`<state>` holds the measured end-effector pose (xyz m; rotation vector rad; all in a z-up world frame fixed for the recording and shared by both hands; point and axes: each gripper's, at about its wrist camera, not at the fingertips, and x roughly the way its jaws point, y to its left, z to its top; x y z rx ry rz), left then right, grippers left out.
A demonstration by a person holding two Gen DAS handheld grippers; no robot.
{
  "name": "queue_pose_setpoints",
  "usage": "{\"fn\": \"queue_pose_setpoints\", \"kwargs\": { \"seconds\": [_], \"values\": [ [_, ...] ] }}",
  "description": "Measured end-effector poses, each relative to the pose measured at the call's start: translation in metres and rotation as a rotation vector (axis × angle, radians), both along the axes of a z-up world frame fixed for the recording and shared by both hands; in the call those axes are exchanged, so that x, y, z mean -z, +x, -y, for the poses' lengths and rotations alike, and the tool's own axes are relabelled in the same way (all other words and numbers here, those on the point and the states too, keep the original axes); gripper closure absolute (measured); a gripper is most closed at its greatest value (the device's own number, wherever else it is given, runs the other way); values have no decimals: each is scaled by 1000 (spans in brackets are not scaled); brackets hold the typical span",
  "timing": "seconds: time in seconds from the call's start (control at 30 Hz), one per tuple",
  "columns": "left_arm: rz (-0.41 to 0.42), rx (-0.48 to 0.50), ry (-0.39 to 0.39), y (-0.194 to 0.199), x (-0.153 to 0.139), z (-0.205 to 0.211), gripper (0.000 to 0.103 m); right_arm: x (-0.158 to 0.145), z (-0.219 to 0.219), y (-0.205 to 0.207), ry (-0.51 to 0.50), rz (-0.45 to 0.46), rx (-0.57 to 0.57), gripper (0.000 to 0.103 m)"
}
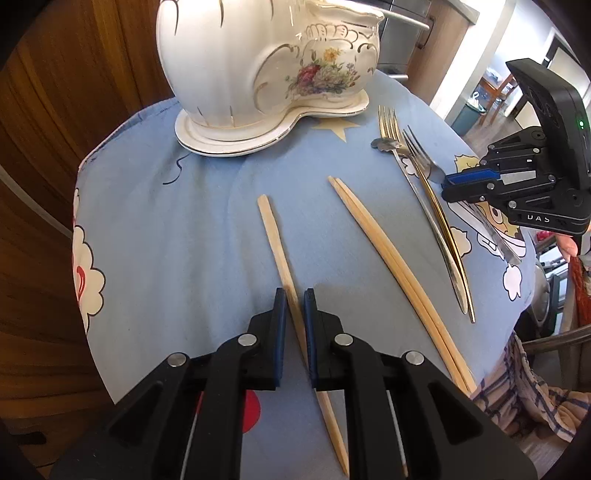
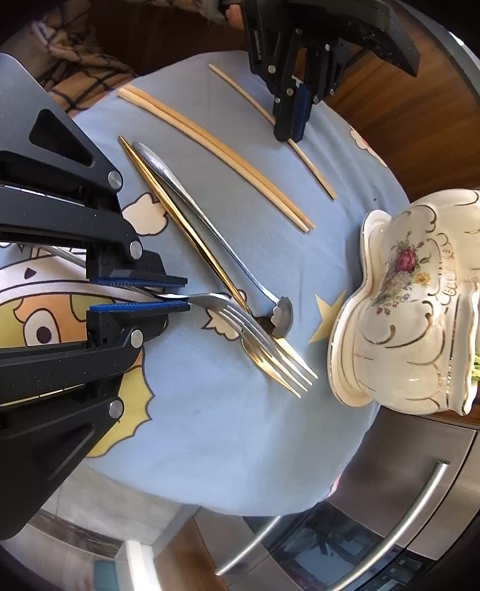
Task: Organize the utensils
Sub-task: 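Carry the chopstick with the left tool while the right tool carries the fork toward the pot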
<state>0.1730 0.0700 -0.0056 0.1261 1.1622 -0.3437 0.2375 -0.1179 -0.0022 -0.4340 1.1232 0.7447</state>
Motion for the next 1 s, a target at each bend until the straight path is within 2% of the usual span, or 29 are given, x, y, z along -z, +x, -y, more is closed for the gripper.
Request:
{"fn": "queue_pose_setpoints", "kwargs": {
  "seconds": [0.1,0.3,0.53,0.8,1.0],
  "values": [
    [-8,-4,-11,1,1,-1,95,-5,8,-1,59,9,23,99],
    [54,-72,-54,-5,-3,-9,98,-22,30,-3,174,41,67,99],
    [209,-148,-147,-21,-43,-27,98,-45,45,-7,259,108,97,99],
    [390,-182,-235,-33,-94,-33,98,-57,46,-10,313,176,112,99],
    [462,-190,-237,-33,-114,-24,98,-72,47,-12,345,227,114,99]
  ]
}}
